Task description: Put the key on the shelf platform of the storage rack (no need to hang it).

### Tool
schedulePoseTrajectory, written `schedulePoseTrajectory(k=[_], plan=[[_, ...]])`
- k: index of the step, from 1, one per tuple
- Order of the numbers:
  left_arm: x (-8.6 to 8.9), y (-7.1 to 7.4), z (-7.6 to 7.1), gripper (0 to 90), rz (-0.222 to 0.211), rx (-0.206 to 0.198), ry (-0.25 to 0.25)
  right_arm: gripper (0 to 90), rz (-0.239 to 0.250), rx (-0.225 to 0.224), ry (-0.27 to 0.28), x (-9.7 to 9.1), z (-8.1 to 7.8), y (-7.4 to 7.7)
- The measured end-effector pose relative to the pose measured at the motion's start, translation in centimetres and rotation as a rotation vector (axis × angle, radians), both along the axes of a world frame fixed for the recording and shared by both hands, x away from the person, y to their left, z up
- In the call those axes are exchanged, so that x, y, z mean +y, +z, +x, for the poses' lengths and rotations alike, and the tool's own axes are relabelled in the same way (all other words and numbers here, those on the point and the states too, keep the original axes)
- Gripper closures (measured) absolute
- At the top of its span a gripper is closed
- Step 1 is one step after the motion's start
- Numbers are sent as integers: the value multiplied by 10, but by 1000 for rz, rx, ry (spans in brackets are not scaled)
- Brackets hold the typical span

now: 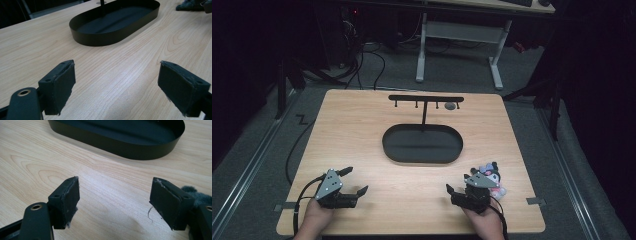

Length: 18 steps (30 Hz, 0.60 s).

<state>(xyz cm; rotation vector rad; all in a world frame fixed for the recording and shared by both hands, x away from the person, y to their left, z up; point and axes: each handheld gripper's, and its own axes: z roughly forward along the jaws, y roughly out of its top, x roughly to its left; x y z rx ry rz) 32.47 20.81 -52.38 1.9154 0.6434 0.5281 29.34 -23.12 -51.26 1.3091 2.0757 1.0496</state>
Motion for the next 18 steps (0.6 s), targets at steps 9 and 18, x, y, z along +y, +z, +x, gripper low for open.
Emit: schedulePoseTrajectory(k=[9,18], plan=[[0,0,0,151,1,0,0,258,2,72,-42,-4,2,6],[0,0,0,151,1,0,2,247,-5,116,-40,-7,3,6]])
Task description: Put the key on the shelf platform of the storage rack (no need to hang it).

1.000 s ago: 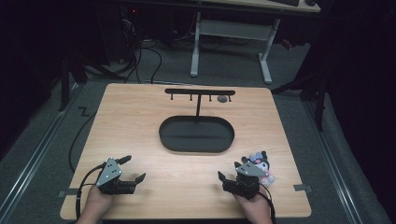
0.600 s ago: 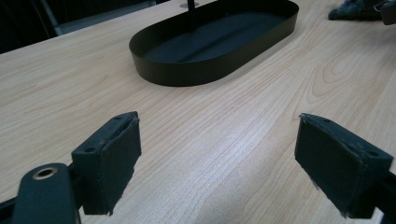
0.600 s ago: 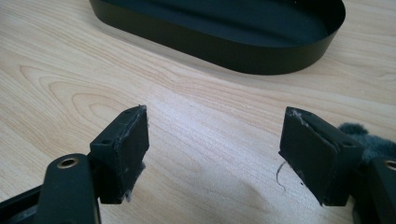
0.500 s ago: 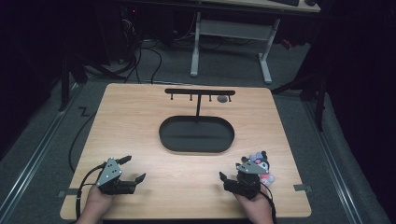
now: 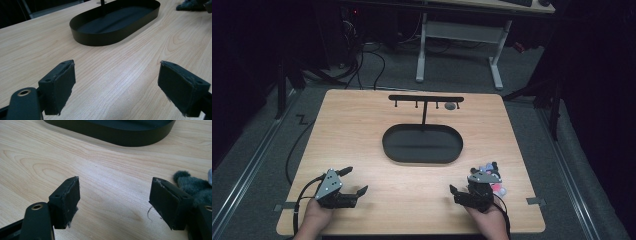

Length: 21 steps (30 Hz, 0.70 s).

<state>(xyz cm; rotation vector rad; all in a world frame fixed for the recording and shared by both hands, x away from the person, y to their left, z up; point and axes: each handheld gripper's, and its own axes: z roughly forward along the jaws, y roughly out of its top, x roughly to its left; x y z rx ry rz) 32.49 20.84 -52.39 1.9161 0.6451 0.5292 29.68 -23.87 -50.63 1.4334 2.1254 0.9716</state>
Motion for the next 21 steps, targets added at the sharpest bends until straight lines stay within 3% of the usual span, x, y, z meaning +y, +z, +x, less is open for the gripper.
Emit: schedulePoseTrajectory(k=[11,21], plan=[[0,-1,0,151,9,1,3,249,-7,70,22,3,2,4],[5,0,-1,151,-1,-2,10,249,-70,146,48,11,11,5]])
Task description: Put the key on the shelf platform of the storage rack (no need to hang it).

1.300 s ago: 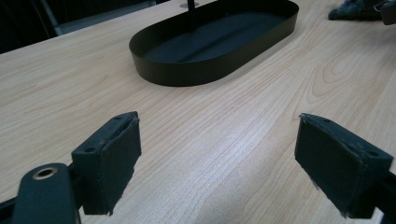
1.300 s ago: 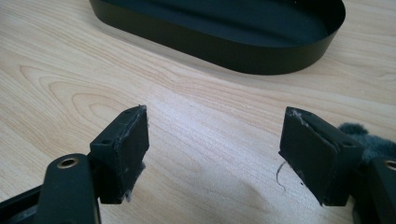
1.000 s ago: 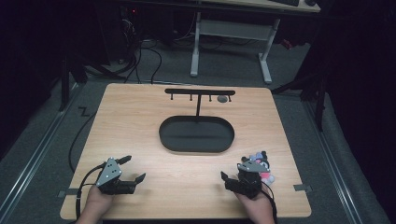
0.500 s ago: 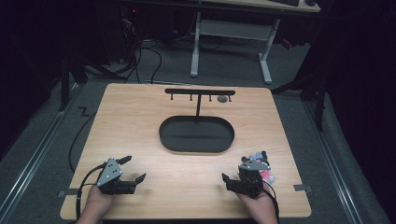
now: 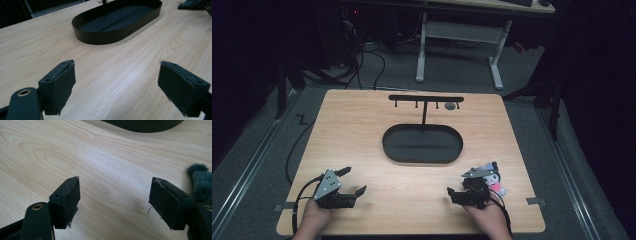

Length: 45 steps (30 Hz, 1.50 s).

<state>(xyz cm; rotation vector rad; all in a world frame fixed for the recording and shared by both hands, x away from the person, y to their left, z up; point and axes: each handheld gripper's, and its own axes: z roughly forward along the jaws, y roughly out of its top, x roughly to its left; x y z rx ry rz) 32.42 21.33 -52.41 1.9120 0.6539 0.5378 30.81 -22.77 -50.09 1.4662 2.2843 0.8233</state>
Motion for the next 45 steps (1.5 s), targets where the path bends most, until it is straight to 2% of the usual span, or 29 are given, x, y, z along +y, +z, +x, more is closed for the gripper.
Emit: schedulePoseTrajectory(k=[11,17,30,35,45], plan=[[1,0,0,151,-12,-3,-1,249,-33,83,22,6,6,10],[2,1,0,151,-13,-4,-1,249,-72,118,27,9,7,14],[2,1,0,151,-18,-3,-1,247,-93,163,47,12,12,27],[2,1,0,151,-17,-2,-1,247,-87,179,45,12,14,30],[2,1,0,151,-15,-1,0,240,-118,205,58,13,18,36]])
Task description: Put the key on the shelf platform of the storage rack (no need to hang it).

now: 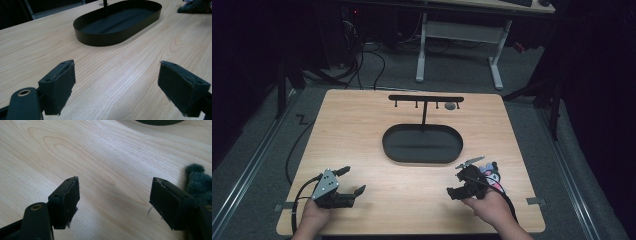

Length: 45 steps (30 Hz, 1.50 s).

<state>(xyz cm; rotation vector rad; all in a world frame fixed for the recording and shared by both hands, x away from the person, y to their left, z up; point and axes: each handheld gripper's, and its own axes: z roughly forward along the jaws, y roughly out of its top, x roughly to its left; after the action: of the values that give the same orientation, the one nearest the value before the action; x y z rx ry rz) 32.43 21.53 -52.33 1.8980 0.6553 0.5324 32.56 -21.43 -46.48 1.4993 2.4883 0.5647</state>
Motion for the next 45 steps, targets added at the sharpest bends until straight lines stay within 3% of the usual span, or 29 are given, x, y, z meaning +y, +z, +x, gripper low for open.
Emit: schedulePoseTrajectory(k=[7,26,32,45], plan=[[1,0,0,151,-5,0,0,228,-38,40,37,-2,1,4],[0,0,0,151,-5,1,-1,226,-147,124,-39,-56,11,26],[0,0,0,151,-5,2,-1,225,-178,122,-59,-70,13,29],[0,0,0,151,-3,3,-2,182,-194,163,-112,-95,15,19]])
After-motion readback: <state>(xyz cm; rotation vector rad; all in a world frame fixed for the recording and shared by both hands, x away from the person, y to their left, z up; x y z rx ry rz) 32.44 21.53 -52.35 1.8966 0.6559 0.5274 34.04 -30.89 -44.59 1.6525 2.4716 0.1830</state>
